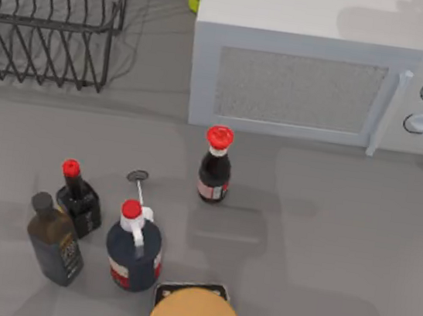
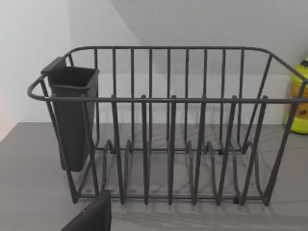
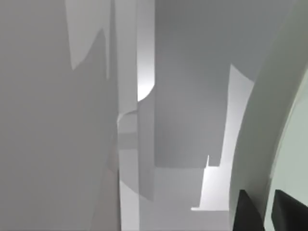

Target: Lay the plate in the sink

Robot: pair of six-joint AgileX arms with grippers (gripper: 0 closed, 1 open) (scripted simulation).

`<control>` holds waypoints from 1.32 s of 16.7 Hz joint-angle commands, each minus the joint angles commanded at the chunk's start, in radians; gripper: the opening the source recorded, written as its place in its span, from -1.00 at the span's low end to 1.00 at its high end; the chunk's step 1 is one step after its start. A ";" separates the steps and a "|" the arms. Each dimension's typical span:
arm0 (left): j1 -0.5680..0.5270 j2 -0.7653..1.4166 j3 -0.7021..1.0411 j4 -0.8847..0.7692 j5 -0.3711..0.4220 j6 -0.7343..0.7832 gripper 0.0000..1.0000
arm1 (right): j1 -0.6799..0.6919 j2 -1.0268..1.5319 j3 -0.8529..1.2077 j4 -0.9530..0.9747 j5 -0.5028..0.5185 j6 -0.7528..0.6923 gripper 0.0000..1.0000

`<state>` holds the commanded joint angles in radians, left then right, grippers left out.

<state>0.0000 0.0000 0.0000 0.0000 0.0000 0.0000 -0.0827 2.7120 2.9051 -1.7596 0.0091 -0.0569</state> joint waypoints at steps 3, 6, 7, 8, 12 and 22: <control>0.000 0.000 0.000 0.000 0.000 0.000 1.00 | 0.000 0.000 0.000 0.000 0.000 0.000 -1.00; 0.000 0.000 0.000 0.000 0.000 0.000 1.00 | 0.000 0.000 0.000 0.000 0.000 0.000 -0.55; 0.000 0.000 0.000 0.000 0.000 0.000 1.00 | 0.000 0.000 0.000 0.000 0.000 0.000 -0.40; 0.000 0.000 0.000 0.000 0.000 0.000 1.00 | 0.000 0.000 0.000 0.000 0.000 0.000 -0.25; 0.000 0.000 0.000 0.000 0.000 0.000 1.00 | 0.000 0.000 0.000 0.000 0.000 0.000 0.36; 0.000 0.000 0.000 0.000 0.000 0.000 1.00 | 0.000 0.000 0.000 0.000 0.000 0.000 1.00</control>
